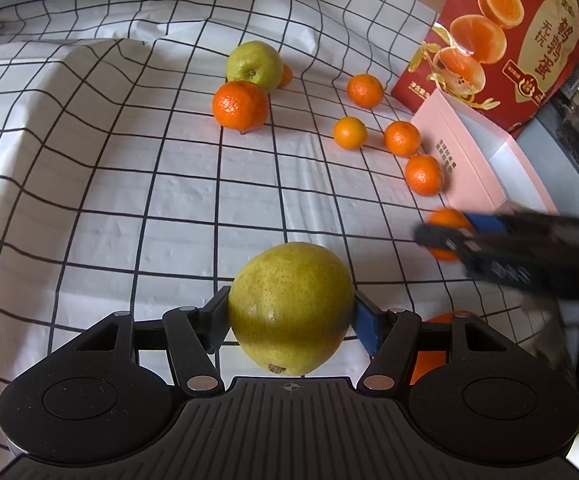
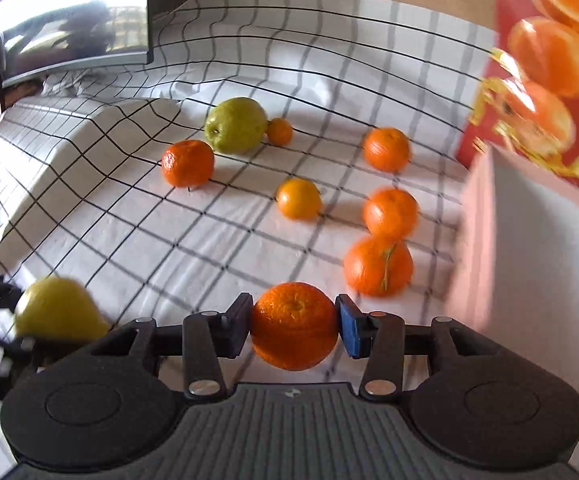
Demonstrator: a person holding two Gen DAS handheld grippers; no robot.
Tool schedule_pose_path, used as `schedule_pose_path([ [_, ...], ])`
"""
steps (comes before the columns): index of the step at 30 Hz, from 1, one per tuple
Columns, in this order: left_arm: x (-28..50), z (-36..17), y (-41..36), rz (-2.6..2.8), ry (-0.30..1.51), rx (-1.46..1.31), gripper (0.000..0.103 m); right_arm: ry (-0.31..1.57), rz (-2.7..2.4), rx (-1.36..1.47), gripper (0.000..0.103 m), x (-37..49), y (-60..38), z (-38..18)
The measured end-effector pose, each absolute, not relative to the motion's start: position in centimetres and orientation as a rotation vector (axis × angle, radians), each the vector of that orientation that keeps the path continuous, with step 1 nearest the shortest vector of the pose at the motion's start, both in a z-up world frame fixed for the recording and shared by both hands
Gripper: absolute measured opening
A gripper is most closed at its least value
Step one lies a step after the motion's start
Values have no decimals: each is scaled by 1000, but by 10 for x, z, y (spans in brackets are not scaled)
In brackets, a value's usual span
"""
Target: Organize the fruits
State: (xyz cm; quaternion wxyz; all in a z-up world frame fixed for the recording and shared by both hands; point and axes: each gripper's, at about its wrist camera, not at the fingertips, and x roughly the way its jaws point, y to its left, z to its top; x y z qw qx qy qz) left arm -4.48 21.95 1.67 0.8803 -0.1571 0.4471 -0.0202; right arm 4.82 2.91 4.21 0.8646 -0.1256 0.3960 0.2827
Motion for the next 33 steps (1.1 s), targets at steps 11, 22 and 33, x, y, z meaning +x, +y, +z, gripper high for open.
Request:
schedule_pose_path([
  [11,-39,17,218,-66,952,-291,67,844,397,-201,45,-4,-43,34],
  [22,-45,16,216,-61,915,-285,67,806,333,-209,45,-24,-60,24],
  [33,-47,15,215,-49,898,-291,67,818,330,-204,45,-25,-56,21],
])
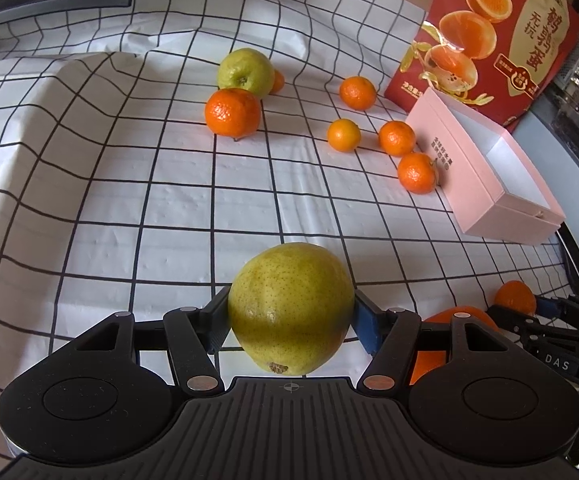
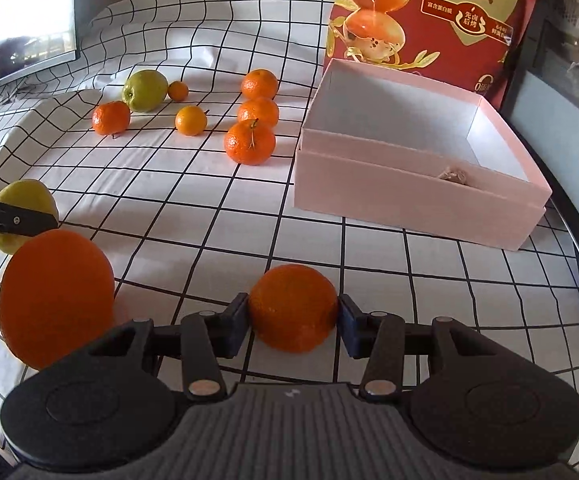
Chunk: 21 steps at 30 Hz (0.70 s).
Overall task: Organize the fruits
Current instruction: 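Carry the pear and mandarin into the pink box and open both tools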
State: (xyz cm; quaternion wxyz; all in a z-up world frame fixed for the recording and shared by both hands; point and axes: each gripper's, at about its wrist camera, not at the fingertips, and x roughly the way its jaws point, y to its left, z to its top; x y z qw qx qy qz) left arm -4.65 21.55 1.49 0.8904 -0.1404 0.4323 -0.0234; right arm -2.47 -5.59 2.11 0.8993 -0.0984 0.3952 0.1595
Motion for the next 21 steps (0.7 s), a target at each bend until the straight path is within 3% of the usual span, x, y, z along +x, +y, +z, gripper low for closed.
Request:
schedule_pose_path([
  [6,-40,21,211,-68,898,-258,67,840,320,-161,45,-16,-68,24],
  [11,-9,66,192,-179,834,-227,67,807,288,-129,45,-5,-92,43],
  [21,130,205,73,-386,584,-176,67,571,276,-219,45,78,-136,181],
])
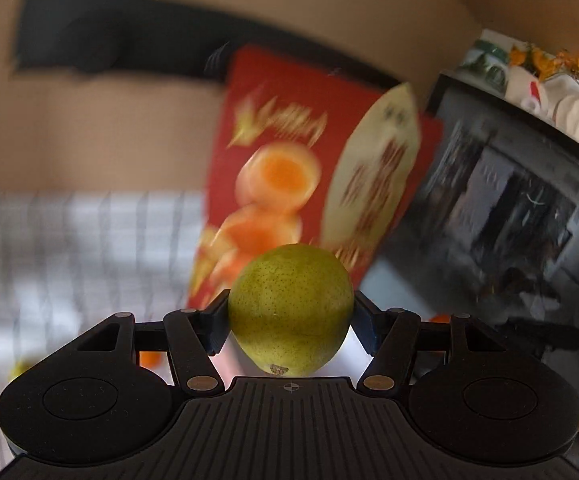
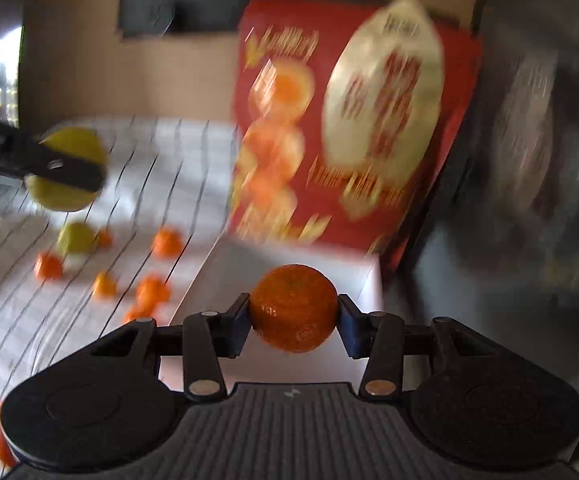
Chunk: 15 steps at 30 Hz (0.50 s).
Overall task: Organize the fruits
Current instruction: 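Carry the pear and mandarin into the pink box and open both tools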
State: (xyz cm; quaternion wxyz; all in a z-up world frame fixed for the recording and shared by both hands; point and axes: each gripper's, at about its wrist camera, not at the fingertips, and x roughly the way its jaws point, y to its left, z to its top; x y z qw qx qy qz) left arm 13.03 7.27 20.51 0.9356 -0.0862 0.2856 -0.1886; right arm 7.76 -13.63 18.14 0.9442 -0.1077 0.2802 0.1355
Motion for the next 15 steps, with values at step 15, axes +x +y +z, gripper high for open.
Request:
schedule_pose_path([
  [15,263,53,-59,-350,1052,108,67,876,280,-165,45,167,-133,55],
])
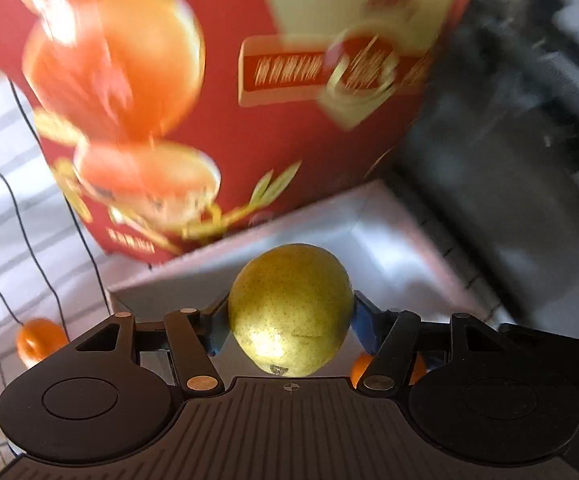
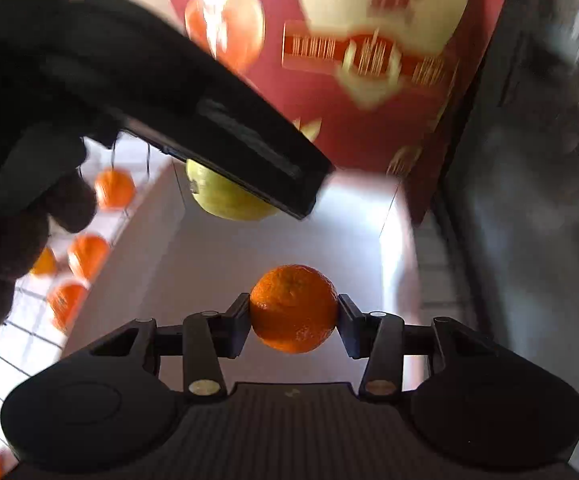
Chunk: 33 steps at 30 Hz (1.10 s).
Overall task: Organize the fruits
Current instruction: 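Carry the pear and mandarin into the pink box and open both tools, then grasp the large orange with the right tool while the left tool reaches for a mandarin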
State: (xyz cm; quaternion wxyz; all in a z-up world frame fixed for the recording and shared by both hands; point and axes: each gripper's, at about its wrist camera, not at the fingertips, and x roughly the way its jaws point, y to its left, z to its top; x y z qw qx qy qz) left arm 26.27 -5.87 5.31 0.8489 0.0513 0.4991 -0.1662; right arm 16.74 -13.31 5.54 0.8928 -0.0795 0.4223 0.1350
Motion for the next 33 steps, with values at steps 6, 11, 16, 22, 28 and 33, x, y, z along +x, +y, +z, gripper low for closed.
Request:
schedule_pose_path([
  [6,280,17,-55,-366,1154,60,68,881,275,-235,45,175,-124,43],
  [11,267,33,-50,-401,1024,87,65,845,266,-255,69,168,-123,43],
  [16,236,80,-26,-419,818,-51,61,760,222,-123,73,149,-140,58],
  [22,164,107,37,-423,717,-121,61,681,193,-71,74,112,-146,69],
  [28,82,86,117,-217,751,-157,61,637,296,-38,79,67,-130,82],
  [33,10,75,195,-28,793,-289,61,690,385,-13,79,31,-103,71],
])
